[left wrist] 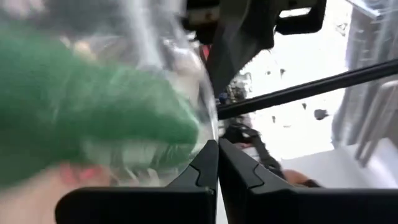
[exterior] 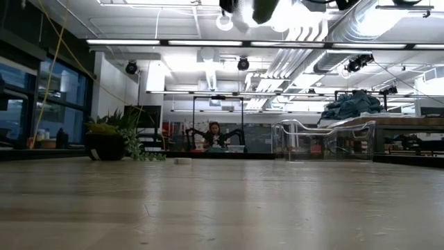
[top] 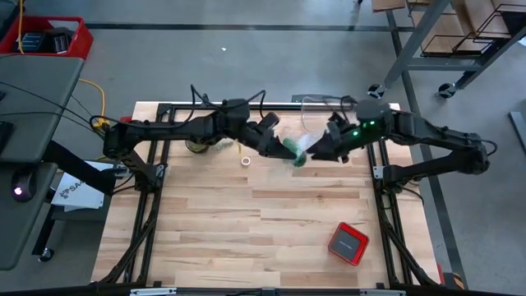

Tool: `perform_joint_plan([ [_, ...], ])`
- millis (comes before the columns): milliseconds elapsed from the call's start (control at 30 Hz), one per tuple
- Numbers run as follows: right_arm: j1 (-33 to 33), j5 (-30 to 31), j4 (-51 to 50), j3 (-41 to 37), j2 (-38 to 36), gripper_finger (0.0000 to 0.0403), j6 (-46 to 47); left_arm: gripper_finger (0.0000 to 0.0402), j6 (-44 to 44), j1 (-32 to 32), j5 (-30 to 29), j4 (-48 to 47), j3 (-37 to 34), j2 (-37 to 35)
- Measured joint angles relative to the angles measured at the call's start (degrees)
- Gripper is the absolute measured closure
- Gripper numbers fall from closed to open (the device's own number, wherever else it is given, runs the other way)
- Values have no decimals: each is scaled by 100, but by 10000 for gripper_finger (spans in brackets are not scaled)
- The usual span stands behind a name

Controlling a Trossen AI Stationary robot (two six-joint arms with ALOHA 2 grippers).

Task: Roll bandage
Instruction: Put the transparent zip bag into the transparent bin

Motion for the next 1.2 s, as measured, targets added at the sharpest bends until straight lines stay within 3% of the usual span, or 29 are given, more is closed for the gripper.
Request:
perform_joint_plan([
  [200, -273, 623, -225, 2, -387, 167, -103, 402, -732, 136, 120, 32, 0, 0],
  [300, -329, 815, -154, 2, -594, 167, -652, 401, -1335, 141, -117, 595, -4, 2],
  [367, -334, 1037, -194, 4, -696, 166, -1062, 402, -1189, 173, -167, 840, 10, -19],
  [500, -334, 1413, -215, 3, -806, 166, -2013, 401, -1107, 437, -182, -201, -8, -1],
  [567, -333, 1398, -211, 4, -849, 166, -2731, 401, -1071, 466, -106, -52, -22, 55],
  [867, -236, 1410, 87, 4, -723, 166, -7097, 401, -1995, 593, 1603, 1471, -13, -34],
  [1000, -229, 1228, 990, 6, -552, 166, -7608, 401, -2347, 559, 1931, 1905, 9, -171],
  [1200, -231, 188, 1668, 7, -128, 166, -7806, 402, -2376, 552, 1958, 2007, -2, -178],
])
